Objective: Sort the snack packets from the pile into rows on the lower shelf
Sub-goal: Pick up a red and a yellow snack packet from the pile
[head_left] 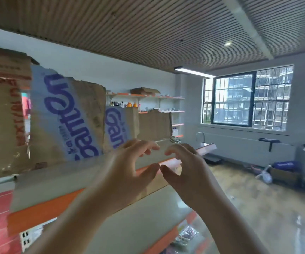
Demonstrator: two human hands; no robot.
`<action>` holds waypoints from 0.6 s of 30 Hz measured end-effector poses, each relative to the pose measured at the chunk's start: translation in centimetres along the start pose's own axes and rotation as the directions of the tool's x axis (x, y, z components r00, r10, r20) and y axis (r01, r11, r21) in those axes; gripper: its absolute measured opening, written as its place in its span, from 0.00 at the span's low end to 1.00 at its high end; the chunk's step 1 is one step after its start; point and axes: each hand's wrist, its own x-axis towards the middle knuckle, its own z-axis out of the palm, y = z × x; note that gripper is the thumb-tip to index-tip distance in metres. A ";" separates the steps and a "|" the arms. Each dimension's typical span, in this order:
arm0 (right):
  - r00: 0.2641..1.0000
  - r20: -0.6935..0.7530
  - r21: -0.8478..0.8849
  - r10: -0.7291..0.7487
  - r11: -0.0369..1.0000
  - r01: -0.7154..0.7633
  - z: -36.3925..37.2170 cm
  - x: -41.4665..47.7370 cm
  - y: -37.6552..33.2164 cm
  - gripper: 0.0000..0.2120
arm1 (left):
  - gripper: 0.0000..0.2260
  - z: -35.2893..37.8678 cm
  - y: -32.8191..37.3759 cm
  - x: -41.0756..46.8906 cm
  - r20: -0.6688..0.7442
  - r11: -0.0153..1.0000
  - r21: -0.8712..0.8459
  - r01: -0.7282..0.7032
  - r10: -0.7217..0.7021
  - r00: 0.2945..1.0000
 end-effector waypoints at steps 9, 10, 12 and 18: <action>0.999 -0.030 -0.091 0.015 0.996 -0.018 -8.6 -0.1 9.3 0.16 | 0.23 9.8 4.8 6.0 0.049 1.000 -0.019 -0.015 0.016 0.999; 0.999 -0.034 -0.101 0.019 0.995 -0.023 -9.2 0.2 10.3 0.15 | 0.24 10.7 4.8 6.7 0.062 1.000 -0.024 -0.008 0.009 0.998; 0.998 -0.042 -0.117 0.048 0.992 -0.053 -10.1 0.9 12.6 0.14 | 0.23 12.4 4.5 8.4 0.098 0.999 -0.029 0.015 -0.012 0.995; 0.996 -0.029 -0.144 0.082 0.986 -0.085 -10.0 4.7 19.4 0.14 | 0.11 16.0 0.4 14.1 0.148 0.994 -0.017 0.112 -0.108 0.983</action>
